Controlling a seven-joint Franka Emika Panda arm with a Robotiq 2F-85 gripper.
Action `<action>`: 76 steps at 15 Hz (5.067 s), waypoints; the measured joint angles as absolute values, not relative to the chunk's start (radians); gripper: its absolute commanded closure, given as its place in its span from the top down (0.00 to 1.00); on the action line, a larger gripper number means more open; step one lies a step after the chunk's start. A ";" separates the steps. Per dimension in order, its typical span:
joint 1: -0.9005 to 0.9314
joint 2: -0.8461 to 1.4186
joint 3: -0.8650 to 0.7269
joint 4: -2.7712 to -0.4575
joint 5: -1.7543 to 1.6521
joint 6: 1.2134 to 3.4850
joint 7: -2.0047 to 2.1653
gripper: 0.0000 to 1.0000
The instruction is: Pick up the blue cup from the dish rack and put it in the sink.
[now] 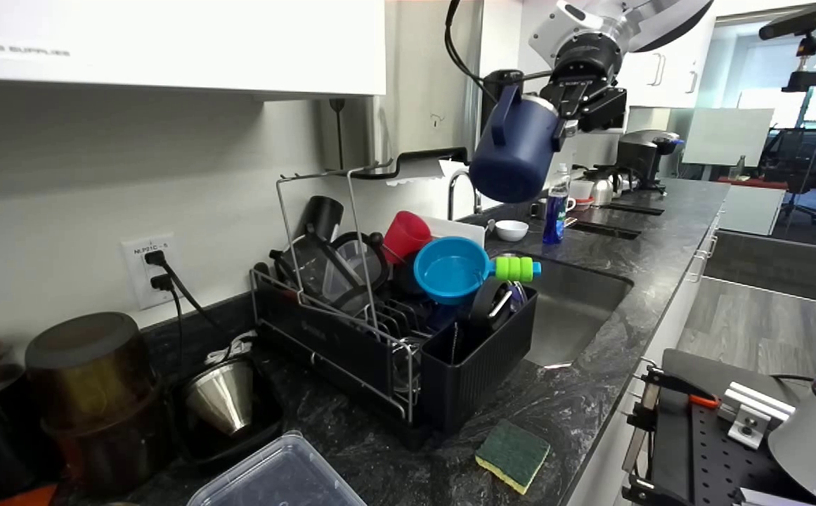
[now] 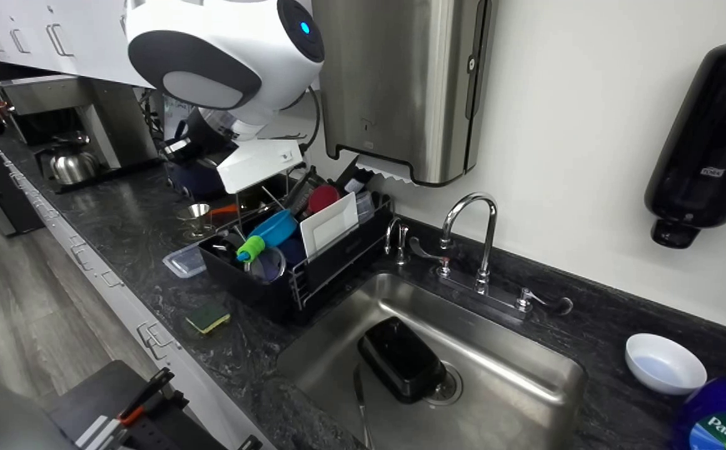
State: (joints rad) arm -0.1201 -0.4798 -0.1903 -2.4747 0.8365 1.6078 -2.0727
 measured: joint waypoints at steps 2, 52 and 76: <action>-0.142 -0.483 -0.217 -2.452 0.785 1.609 -2.073 0.02; -0.340 -0.010 -0.483 -2.380 0.620 2.604 -1.717 0.02; -0.326 0.169 -0.444 -2.415 0.840 2.797 -1.769 0.02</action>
State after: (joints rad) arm -0.3256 0.1693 -0.4436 -2.4153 0.8401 2.7972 -1.7687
